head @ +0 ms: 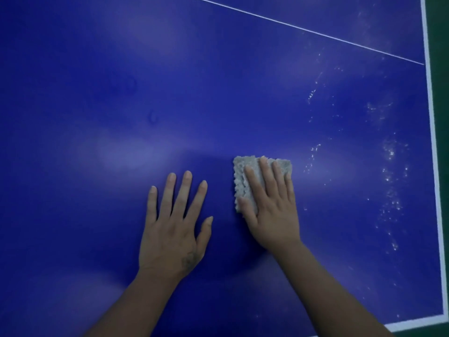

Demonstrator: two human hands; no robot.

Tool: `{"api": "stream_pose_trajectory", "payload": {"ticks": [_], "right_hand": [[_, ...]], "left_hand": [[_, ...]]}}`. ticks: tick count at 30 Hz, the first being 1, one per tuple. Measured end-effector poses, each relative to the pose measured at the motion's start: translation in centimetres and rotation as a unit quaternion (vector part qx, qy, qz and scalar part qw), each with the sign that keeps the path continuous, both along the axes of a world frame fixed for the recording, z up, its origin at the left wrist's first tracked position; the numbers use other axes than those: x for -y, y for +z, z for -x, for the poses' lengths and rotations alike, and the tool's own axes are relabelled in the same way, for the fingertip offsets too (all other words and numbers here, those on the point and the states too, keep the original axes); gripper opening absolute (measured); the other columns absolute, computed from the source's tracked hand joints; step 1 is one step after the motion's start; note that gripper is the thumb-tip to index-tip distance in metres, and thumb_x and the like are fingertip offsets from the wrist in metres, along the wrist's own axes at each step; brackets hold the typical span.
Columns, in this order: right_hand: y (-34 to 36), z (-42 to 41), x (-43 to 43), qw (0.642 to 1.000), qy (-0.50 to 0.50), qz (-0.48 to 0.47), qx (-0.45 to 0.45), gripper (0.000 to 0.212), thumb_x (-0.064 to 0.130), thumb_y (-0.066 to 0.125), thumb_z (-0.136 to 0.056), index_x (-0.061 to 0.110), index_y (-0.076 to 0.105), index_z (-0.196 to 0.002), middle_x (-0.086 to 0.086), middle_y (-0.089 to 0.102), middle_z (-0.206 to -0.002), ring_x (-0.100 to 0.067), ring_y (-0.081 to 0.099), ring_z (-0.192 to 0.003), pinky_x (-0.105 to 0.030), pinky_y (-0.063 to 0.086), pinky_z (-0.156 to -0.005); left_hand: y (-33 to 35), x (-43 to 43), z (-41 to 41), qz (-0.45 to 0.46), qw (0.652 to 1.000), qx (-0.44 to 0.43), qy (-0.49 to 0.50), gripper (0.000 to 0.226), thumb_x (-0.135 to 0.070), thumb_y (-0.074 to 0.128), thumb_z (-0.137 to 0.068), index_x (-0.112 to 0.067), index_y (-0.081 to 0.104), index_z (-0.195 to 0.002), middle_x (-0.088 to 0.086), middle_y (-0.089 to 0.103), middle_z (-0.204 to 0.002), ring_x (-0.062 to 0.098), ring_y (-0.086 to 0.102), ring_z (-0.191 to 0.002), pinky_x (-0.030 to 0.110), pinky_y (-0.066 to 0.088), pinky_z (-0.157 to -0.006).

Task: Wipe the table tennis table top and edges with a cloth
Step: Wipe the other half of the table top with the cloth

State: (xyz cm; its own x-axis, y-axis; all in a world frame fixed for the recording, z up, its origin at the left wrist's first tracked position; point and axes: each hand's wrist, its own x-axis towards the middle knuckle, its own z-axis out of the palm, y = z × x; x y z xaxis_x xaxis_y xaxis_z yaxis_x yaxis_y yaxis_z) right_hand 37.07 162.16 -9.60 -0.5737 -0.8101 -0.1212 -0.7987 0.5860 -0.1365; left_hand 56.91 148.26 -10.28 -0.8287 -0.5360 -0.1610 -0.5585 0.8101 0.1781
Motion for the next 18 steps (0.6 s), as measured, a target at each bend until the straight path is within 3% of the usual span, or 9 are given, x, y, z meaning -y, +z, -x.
{"api": "stream_pose_trajectory", "payload": {"ticks": [4,8,14,18], "right_hand": [[-0.4,5.4,0.7,0.996,-0.087,0.004,-0.013,0.064,0.054,0.028,-0.111,0.031,0.021,-0.170,0.000,0.008,-0.180,-0.025,0.002,-0.166,-0.057,0.009,-0.132],[-0.9,3.9,3.0,0.982,-0.187,-0.001,-0.039,0.064,0.051,0.025,-0.112,0.028,0.016,-0.171,-0.005,0.006,-0.180,-0.029,0.004,-0.166,-0.059,0.010,-0.131],[0.5,-5.6,-0.5,1.000,-0.022,0.013,0.013,0.066,0.047,0.041,-0.112,0.027,0.019,-0.171,-0.003,0.006,-0.180,-0.029,0.002,-0.166,-0.058,0.009,-0.133],[0.2,-2.3,-5.2,1.000,0.009,-0.012,0.003,0.065,0.047,0.043,-0.111,0.027,0.024,-0.170,-0.001,0.010,-0.180,-0.027,0.007,-0.166,-0.061,0.015,-0.131]], "left_hand": [[0.1,-0.2,0.1,-0.001,1.000,0.008,0.001,0.076,-0.056,0.031,-0.109,-0.022,0.012,-0.174,0.009,0.001,-0.182,0.035,0.001,-0.168,0.065,0.011,-0.133],[0.1,-0.2,0.1,0.002,1.000,-0.003,0.005,0.075,-0.055,0.032,-0.109,-0.021,0.015,-0.174,0.009,0.004,-0.182,0.035,0.003,-0.168,0.064,0.011,-0.133],[0.1,-0.2,0.1,0.001,1.000,-0.014,0.008,0.071,-0.052,0.032,-0.111,-0.021,0.017,-0.174,0.010,0.006,-0.182,0.034,0.005,-0.168,0.064,0.011,-0.133],[0.2,-0.2,0.1,0.002,1.000,-0.006,0.004,0.072,-0.053,0.029,-0.111,-0.021,0.013,-0.174,0.010,0.003,-0.182,0.035,0.002,-0.168,0.064,0.012,-0.132]]}}
